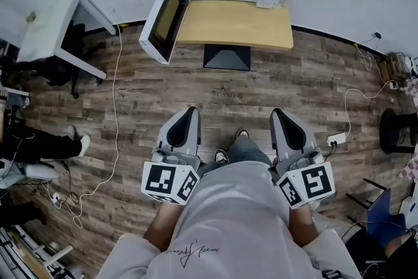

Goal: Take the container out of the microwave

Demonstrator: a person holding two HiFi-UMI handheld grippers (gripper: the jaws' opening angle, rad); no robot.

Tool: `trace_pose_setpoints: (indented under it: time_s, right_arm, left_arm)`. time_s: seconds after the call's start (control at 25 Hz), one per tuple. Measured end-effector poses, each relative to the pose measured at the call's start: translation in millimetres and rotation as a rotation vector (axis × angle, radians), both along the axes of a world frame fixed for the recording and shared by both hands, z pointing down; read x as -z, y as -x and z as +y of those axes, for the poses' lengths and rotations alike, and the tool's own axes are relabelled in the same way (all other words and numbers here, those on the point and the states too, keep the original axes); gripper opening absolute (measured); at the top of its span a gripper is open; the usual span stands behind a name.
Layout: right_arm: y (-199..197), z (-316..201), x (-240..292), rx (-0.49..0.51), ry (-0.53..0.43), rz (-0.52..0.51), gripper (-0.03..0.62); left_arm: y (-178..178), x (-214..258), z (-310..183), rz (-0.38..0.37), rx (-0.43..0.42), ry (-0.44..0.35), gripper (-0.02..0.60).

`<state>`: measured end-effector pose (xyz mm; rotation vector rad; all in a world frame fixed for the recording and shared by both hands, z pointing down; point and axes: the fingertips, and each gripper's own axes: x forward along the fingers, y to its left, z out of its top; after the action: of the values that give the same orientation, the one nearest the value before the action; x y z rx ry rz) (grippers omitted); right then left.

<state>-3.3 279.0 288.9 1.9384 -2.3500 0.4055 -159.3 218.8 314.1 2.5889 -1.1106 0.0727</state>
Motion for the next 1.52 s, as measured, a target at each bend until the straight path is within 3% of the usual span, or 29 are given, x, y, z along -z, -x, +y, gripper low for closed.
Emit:
trace_pose_setpoints:
  time_s: [0.16,0.32,0.52,0.76,1.28,1.52]
  right_arm:
    - [-3,-17,-11,-0.035,0.043,-0.002,0.009]
    - [-6,-48,-10,-0.005,0.030,-0.001,0.009]
    - [-23,-94,-10,-0.004,0.020,-0.014,0.011]
    - [-49,-156,-2,-0.003,-0.011,-0.033,0.011]
    - [-115,-285,-4,0.023,0.004,-0.038,0.011]
    - [-139,-335,-5,0.029,-0.008,-0.046,0.012]
  left_arm:
    - [1,-2,-12,-0.006,0.014,0.004,-0.002]
    - [-6,-1,-38,-0.012,0.020,0.001,-0.002]
    - [-35,8,-70,-0.057,-0.039,-0.066,-0.002]
    - [-62,17,-119,-0.123,-0.033,-0.120,-0.002]
    - [-124,16,-235,-0.107,-0.002,-0.088,-0.002]
    - [-139,17,-281,-0.119,0.046,-0.110,-0.002]
